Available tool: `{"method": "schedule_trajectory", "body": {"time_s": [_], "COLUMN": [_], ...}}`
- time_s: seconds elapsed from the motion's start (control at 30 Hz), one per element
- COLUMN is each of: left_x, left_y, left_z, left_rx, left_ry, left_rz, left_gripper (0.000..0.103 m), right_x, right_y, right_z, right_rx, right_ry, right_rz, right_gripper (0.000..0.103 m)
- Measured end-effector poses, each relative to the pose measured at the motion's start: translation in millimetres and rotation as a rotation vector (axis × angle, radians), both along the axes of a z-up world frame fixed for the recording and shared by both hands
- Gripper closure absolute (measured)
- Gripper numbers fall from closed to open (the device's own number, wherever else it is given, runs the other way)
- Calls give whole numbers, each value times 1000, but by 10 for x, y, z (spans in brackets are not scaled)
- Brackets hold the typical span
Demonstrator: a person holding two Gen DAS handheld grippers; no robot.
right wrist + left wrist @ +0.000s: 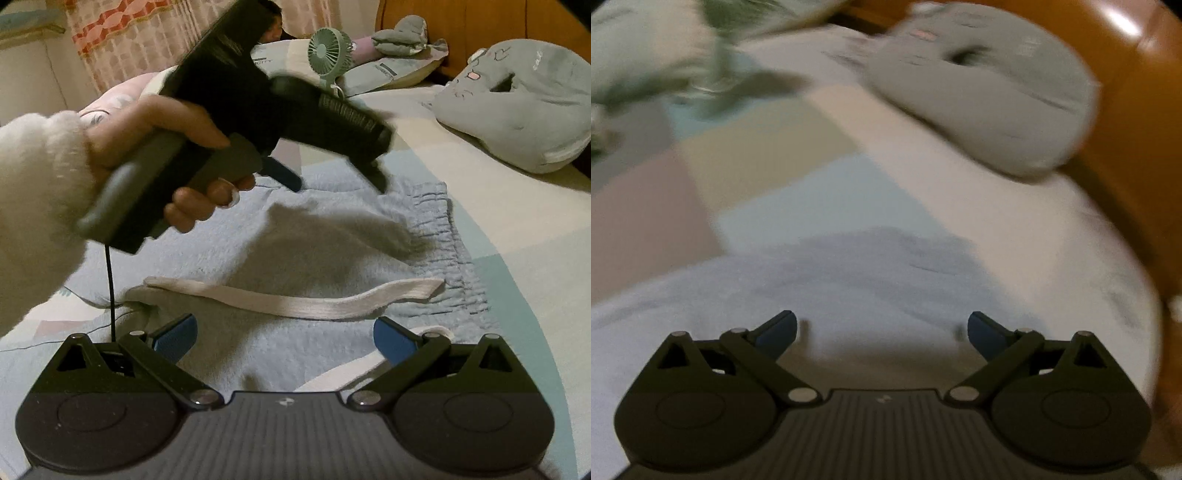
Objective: Fold clothes
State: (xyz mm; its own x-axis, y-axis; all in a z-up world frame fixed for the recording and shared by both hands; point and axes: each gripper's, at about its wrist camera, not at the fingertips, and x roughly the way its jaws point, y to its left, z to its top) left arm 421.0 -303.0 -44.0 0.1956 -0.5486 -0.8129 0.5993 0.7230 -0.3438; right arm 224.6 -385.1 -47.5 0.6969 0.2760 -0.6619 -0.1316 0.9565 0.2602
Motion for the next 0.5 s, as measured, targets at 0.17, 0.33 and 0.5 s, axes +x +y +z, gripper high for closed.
{"method": "schedule_trajectory", "body": {"time_s": [0.17, 0.33, 0.5], "left_x": [123, 253, 43], "left_y": [-251, -283, 128], "left_z": [-255, -254, 71], "left_rx": [-16, -18, 26], "left_ry": [41, 64, 15], "left_rz": [-24, 22, 31], "left_gripper": [5, 6, 5], "right_x": [-32, -23, 13], "right_y": [-47, -146, -289], "right_z": [-3, -29, -50], "right_rx": [9, 43, 122], "right_ry": [-1, 3, 18], "right_rz": [-1, -12, -57], "right_gripper": [0, 0, 0]}}
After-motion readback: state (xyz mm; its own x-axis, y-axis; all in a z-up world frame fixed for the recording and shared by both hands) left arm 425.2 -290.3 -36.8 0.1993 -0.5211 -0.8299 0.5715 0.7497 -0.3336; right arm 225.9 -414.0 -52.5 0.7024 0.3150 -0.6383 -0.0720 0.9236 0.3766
